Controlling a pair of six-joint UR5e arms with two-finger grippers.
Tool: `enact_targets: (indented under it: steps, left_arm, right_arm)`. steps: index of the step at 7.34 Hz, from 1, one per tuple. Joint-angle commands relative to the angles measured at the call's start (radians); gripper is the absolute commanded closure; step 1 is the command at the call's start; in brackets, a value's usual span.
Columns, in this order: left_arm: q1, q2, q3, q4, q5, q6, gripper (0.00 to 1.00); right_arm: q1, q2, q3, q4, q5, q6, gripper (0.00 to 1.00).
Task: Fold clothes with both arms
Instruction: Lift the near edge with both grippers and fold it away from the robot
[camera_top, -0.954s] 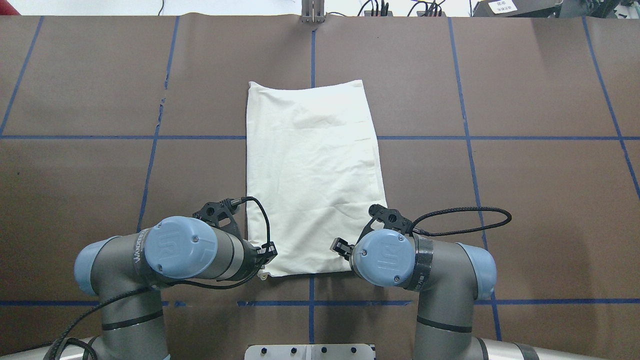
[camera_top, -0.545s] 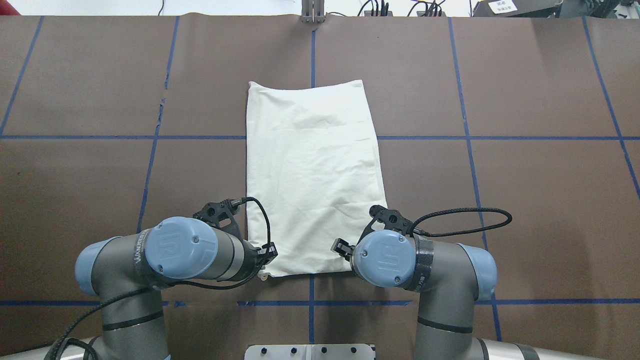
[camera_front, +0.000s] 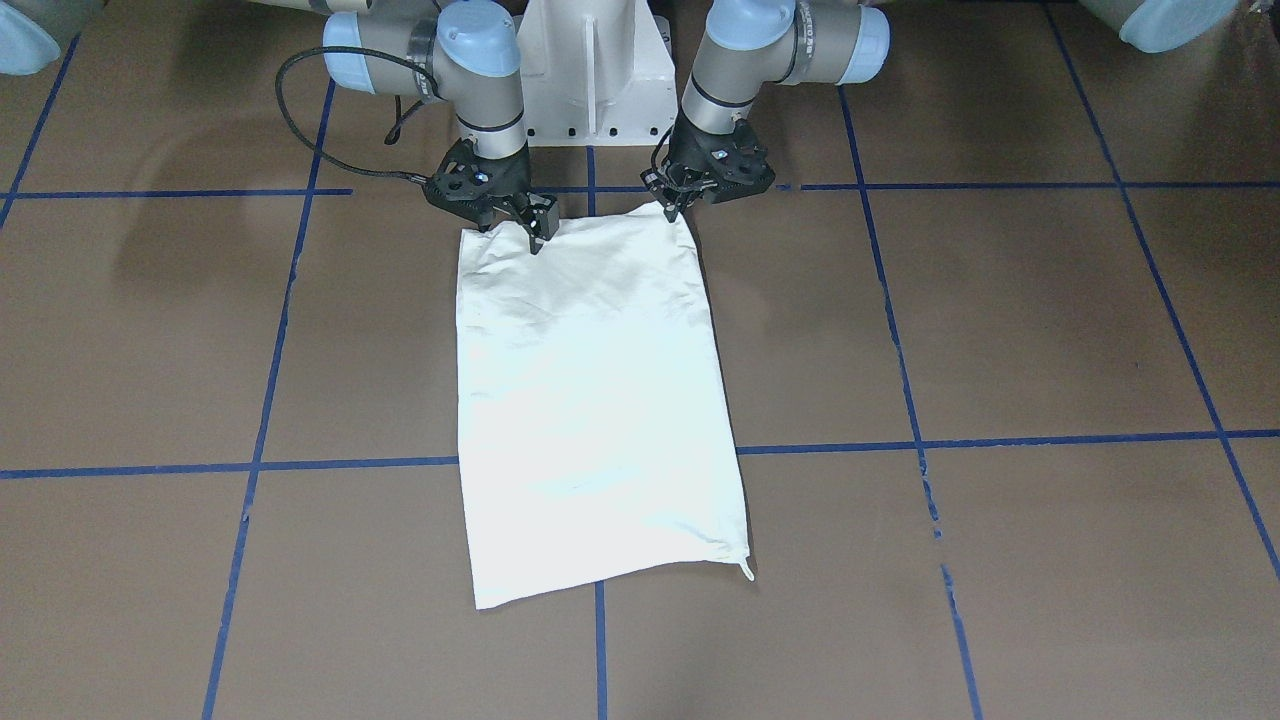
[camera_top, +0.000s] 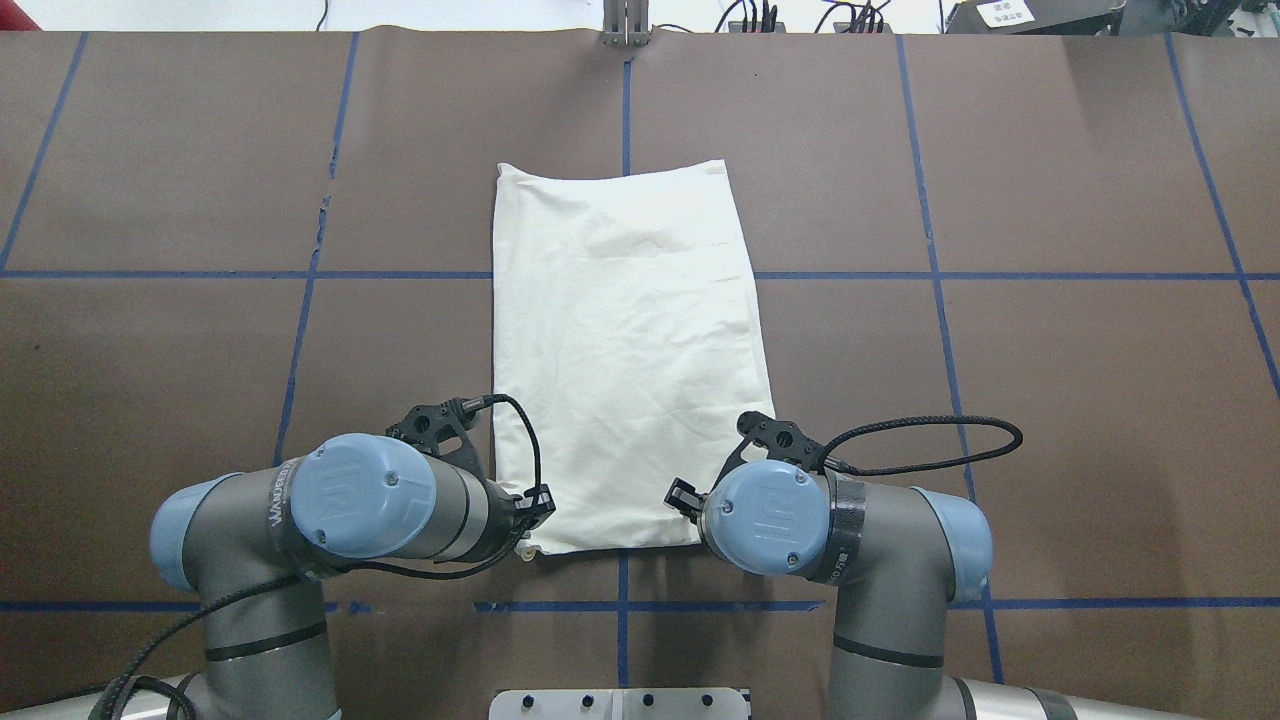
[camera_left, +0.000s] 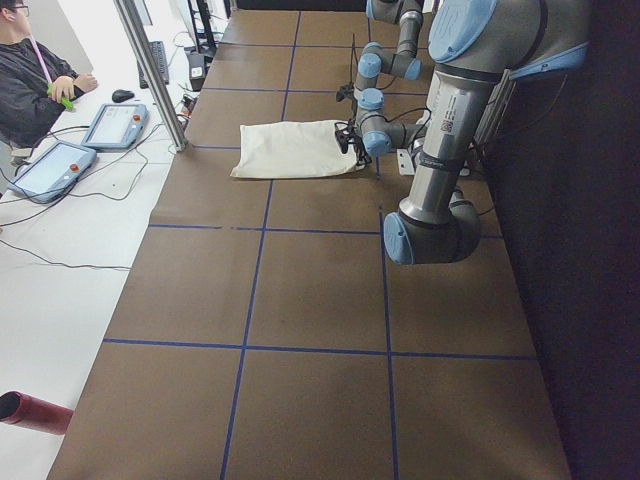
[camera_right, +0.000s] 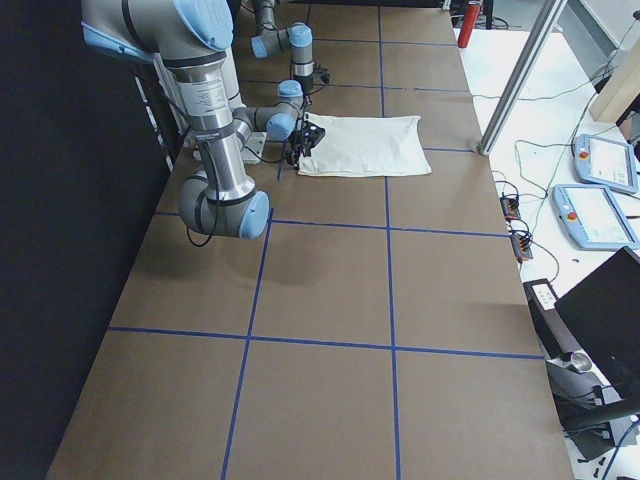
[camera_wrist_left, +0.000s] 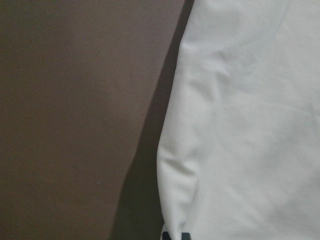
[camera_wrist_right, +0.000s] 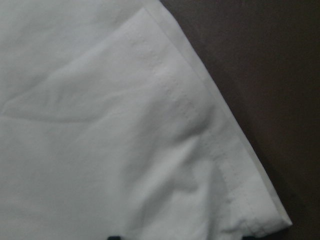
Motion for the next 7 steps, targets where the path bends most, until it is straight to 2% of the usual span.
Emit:
enact_targets:
  steps: [1, 7]
  left_arm:
    - [0.000, 0.000, 0.000, 0.000, 0.000, 0.000, 1.00]
    - [-0.003, -0.002, 0.003, -0.002, -0.003, 0.022, 1.00]
  right_arm:
    - [0.000, 0.003, 0.033, 0.000, 0.008, -0.001, 1.00]
    - [0.000, 0.008, 0.035, -0.014, -0.001, -0.004, 1.00]
